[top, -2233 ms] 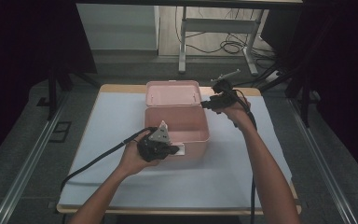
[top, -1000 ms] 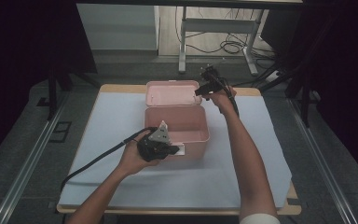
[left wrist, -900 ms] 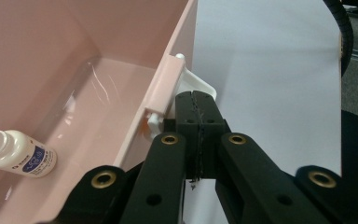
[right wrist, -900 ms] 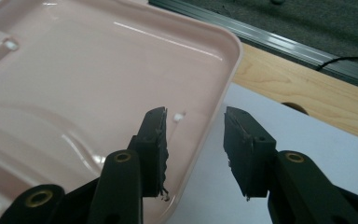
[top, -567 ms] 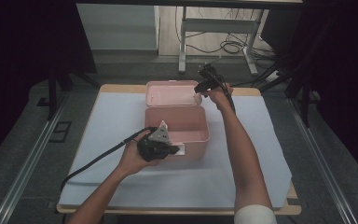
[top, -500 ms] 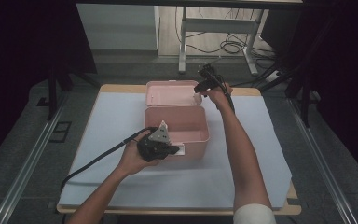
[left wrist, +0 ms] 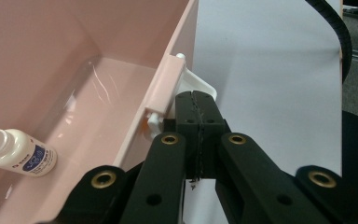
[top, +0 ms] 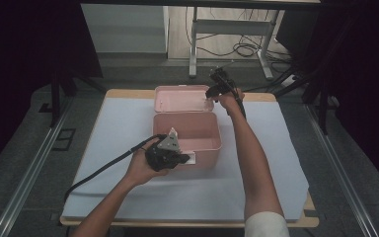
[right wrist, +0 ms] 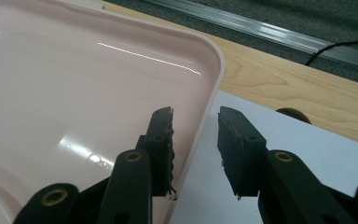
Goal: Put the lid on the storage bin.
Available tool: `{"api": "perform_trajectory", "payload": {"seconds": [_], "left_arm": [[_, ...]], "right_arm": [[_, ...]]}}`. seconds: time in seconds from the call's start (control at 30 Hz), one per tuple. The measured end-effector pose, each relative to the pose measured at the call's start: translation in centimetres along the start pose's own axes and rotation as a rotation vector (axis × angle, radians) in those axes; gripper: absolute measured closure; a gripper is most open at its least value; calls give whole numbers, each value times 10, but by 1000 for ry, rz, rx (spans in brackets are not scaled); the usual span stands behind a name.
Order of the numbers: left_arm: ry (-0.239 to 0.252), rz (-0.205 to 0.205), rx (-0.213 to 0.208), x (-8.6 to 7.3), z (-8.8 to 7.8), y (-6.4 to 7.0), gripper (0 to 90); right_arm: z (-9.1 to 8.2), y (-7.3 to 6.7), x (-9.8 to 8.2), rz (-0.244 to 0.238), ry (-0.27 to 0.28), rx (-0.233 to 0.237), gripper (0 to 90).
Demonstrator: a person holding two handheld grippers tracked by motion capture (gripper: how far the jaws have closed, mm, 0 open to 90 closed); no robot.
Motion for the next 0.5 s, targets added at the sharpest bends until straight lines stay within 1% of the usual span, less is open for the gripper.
{"api": "perform_trajectory", "payload": {"seconds": [0.23,0.3,0.33,0.37,0.5], "left_arm": [[2,2,2,0,0,0,900],[2,3,3,0,0,0,900],[2,3,3,0,0,0,900],[2,4,3,0,0,0,900],[3,3,2,0,0,0,900]], "right_arm": [[6,0,-2,36,-27,13,697],[7,0,-3,47,-30,22,721],[7,-1,-3,54,-34,21,746],[7,0,-4,49,-41,16,766],[5,0,-3,60,-37,16,785]]}}
Point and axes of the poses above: each handheld gripper's, and its own axes: z roughly forward along the jaws, x roughly out of its top, y roughly to its right, the point moved 7 cm from there along z, roughly forward along the jaws, and after that the axes turned 12 degrees about -z, right-handed, at the moved point
